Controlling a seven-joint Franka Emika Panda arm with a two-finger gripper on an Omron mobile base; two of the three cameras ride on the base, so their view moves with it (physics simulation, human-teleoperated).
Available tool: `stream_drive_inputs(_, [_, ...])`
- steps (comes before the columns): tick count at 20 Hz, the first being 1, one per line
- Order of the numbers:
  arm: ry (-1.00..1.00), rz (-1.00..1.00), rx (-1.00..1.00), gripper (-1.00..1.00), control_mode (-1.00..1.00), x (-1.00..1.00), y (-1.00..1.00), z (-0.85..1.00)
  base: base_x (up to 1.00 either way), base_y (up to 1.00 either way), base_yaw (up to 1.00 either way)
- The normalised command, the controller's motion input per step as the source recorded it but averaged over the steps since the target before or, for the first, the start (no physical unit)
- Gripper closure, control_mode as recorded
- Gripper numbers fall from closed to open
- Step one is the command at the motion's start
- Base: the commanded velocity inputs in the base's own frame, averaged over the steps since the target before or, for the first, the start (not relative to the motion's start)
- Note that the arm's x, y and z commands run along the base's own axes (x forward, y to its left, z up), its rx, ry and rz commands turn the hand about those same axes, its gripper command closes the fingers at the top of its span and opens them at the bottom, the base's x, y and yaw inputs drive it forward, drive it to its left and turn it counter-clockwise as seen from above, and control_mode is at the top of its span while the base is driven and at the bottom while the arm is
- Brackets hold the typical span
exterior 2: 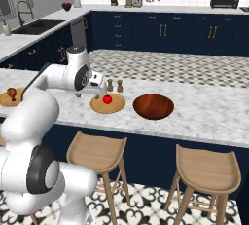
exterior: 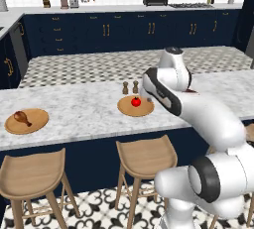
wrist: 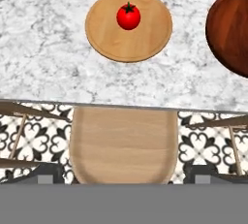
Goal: Pick the chicken drumstick and tomato from their plates and place them in the bowl. Then put the bowl in the fridge.
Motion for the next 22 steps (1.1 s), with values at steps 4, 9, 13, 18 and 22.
stream_drive_inputs(4, [0.04, 0.0, 0.0, -1.0, -1.0, 1.0, -0.06, -0.13, 0.0, 0.0, 0.0])
stream_drive_inputs(9, [0.16, 0.0, 0.0, -1.0, -1.0, 0.99, 0.0, -0.22, 0.0, 0.0, 0.0])
stream_drive_inputs(13, [0.18, 0.03, -0.02, -1.0, -1.0, 0.51, 0.06, -0.5, 0.0, 0.0, 0.0])
stream_drive_inputs(18, [0.1, 0.03, -0.05, -1.0, -1.0, 0.43, 0.0, -0.57, 0.0, 0.0, 0.0])
stream_drive_inputs(22, [0.05, 0.02, -0.03, -1.0, -1.0, 0.5, 0.0, -0.42, 0.0, 0.0, 0.0])
